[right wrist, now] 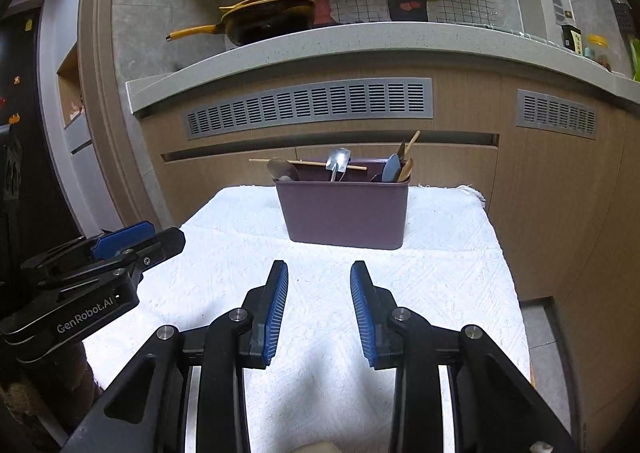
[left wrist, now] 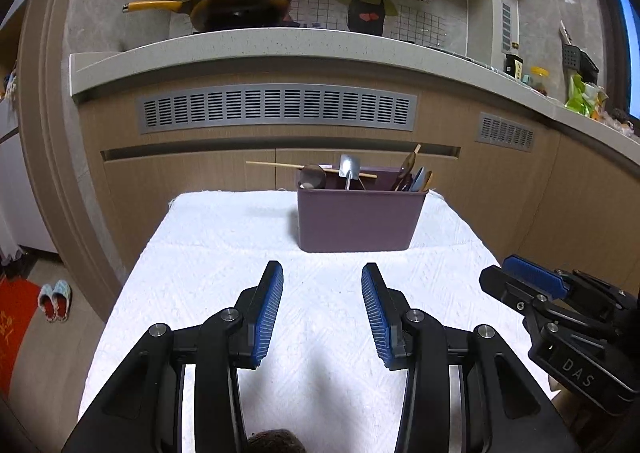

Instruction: Organize utensils

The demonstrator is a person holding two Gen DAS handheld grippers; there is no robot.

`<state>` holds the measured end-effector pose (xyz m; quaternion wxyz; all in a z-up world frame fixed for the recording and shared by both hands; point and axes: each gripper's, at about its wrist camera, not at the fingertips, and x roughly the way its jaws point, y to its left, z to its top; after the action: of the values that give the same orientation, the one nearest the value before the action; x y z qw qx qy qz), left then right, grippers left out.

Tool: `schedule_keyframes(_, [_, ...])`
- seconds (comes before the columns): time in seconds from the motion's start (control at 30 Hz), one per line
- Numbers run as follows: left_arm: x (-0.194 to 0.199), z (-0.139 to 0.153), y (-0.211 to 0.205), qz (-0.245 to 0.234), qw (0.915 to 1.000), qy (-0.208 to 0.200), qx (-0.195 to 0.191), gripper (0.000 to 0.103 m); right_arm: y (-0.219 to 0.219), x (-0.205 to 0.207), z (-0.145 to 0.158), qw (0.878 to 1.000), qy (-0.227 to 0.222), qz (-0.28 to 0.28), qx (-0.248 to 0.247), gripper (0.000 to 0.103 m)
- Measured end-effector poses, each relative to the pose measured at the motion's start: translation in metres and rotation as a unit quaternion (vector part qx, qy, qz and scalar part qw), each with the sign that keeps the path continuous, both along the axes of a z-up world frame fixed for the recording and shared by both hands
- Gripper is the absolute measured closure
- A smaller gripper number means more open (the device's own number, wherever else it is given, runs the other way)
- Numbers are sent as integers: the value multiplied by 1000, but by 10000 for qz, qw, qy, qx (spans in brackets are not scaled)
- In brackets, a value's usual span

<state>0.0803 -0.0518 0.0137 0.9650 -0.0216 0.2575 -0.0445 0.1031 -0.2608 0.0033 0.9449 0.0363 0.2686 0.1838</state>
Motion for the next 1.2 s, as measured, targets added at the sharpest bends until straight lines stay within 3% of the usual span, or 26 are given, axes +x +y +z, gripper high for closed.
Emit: schedule_keyframes(1.2, [4,-12,-2,-147,9995,264,1,61,-6,2,-3,9999,39,-136,-12,70])
